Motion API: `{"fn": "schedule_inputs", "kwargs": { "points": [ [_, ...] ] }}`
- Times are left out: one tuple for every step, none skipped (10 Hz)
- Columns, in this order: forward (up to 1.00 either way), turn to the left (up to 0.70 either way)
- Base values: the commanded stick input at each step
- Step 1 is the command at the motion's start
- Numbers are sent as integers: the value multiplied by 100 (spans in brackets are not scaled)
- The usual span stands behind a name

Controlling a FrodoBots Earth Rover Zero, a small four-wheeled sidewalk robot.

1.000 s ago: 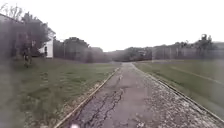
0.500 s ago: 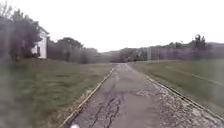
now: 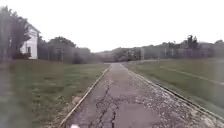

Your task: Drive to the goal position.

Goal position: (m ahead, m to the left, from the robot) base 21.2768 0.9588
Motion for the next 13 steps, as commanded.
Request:
{"fn": "schedule_inputs", "kwargs": {
  "points": [
    [69, 0],
    [69, 0],
    [68, 0],
    [68, -21],
    [68, -34],
    [68, -34],
    [68, -34],
    [68, -27],
    [68, -5],
    [68, 0],
    [68, 0],
    [68, 0],
    [68, 0]
  ]
}}
